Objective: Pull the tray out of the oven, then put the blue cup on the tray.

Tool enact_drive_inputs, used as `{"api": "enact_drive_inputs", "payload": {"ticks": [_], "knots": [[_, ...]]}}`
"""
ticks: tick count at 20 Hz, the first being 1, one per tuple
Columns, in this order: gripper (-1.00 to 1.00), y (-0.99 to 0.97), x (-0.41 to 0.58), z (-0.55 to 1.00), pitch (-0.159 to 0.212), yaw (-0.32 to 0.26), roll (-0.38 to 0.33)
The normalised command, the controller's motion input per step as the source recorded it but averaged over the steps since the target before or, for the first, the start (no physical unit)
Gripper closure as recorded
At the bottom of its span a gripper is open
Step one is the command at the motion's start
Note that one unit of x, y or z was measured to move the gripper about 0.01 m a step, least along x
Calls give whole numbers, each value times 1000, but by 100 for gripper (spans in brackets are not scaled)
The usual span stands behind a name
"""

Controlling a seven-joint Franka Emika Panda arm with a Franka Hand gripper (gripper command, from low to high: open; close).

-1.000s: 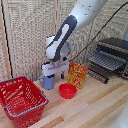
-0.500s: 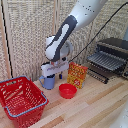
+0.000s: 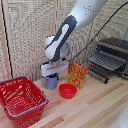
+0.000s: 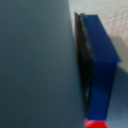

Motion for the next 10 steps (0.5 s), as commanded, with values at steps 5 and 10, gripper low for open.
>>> {"api": "enact_drive_inputs", "payload": {"ticks": [5, 10], "knots": [[100, 1, 121, 361, -39, -250, 39], [100, 6, 188, 621, 24, -212, 76]]}}
